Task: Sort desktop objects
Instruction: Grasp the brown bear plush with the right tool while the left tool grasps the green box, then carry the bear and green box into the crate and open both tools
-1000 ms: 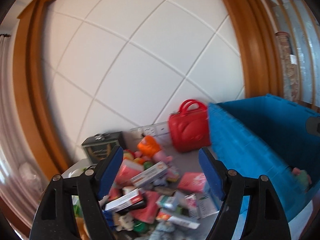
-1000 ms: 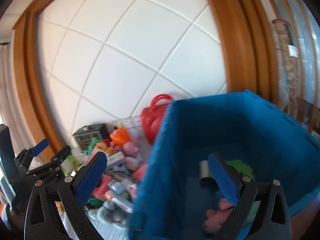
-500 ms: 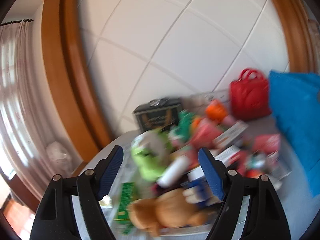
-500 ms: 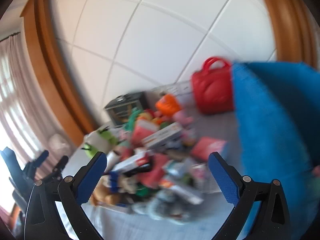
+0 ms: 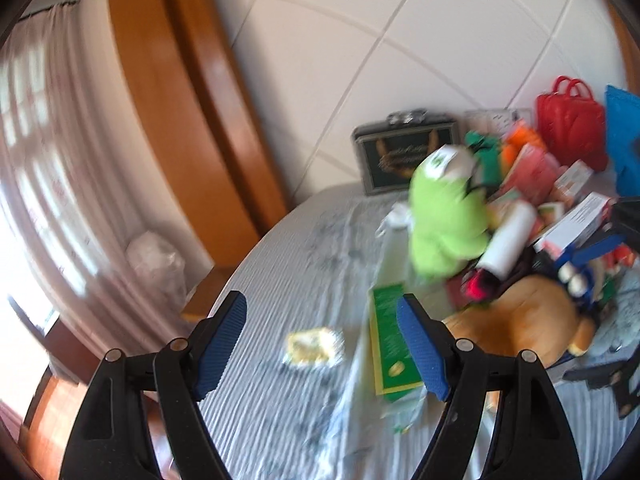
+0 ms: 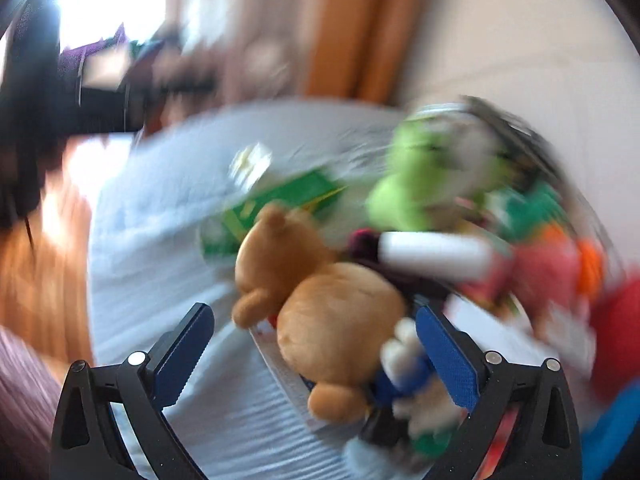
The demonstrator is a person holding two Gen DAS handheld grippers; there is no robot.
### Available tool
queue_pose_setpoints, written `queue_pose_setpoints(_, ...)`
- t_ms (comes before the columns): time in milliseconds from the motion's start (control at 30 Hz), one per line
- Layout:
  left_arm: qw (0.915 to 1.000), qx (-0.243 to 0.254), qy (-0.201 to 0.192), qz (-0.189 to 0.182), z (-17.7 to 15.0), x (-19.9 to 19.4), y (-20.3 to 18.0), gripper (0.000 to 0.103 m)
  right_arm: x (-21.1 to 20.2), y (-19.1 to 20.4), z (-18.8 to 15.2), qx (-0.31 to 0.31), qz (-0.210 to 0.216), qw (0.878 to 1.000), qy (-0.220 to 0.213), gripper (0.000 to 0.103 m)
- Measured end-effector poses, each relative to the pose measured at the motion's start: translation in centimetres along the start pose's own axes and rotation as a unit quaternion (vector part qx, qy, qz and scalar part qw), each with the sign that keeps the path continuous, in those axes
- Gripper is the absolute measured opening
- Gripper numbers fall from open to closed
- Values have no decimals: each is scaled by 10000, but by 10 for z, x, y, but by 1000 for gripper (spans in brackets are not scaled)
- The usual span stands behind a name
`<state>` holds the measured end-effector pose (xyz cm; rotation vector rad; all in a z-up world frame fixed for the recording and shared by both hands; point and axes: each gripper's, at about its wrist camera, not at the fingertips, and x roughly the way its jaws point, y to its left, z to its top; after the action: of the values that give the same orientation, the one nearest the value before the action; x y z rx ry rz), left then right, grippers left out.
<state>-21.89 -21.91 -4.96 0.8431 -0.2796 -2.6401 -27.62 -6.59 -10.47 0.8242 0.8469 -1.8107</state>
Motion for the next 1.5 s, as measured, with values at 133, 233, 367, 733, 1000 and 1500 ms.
queue_pose_setpoints(133, 9989, -264, 360, 145, -23, 9, 18, 77, 58, 21, 11, -1535, 147, 9856, 688, 102)
queue_pose_setpoints(233, 9982, -242, 537, 122, -36, 12, 21, 77, 93, 23, 9, -2274, -33, 9672, 1135, 102)
queue_pose_setpoints(367, 9969, -265, 713, -184, -41, 27, 10, 77, 132, 26, 1, -2750, -192, 9504, 1441, 97)
queue_pose_setpoints(733, 9874, 172, 1242, -963, -34, 138, -65, 77, 44, -42, -23, 144, 4, 9991, 396, 73)
queue_pose_setpoints(1000, 9797, 234, 1476, -1334, -44, 158, -73, 53, 15, -65, -50, 1253, 289, 9917, 65, 73)
queue_pose_setpoints(1500, 9860, 677, -286, -1497, 23, 12, -38, 53, -73, -74, -24, 2910, 490, 9455, -1374, 73)
